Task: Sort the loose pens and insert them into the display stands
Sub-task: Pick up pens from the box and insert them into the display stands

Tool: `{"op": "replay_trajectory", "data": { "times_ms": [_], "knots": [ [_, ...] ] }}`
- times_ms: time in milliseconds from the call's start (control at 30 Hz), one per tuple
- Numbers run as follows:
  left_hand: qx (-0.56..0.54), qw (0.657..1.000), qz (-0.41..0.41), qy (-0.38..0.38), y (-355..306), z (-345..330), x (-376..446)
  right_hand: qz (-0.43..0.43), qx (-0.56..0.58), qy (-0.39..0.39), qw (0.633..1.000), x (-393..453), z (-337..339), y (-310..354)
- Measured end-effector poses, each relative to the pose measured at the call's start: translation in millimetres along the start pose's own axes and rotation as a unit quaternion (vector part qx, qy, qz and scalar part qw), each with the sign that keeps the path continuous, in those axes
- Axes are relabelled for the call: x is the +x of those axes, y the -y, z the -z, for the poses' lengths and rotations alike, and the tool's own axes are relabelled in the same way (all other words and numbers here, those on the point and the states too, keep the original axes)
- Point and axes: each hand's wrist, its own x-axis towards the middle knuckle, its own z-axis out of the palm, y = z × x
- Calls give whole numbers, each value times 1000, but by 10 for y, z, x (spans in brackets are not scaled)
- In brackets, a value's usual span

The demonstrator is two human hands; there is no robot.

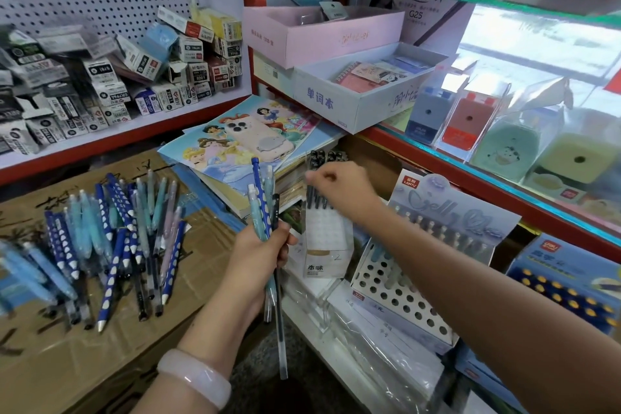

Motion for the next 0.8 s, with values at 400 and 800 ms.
{"op": "replay_trajectory", "data": {
  "times_ms": [400, 800],
  "knots": [
    [-27, 999, 8, 40, 3, 42, -117, -109, 215, 99, 965, -178, 21, 318],
    [-12, 1000, 6, -21, 56, 130, -37, -28, 34, -141, 989, 173, 307, -61]
  ]
}}
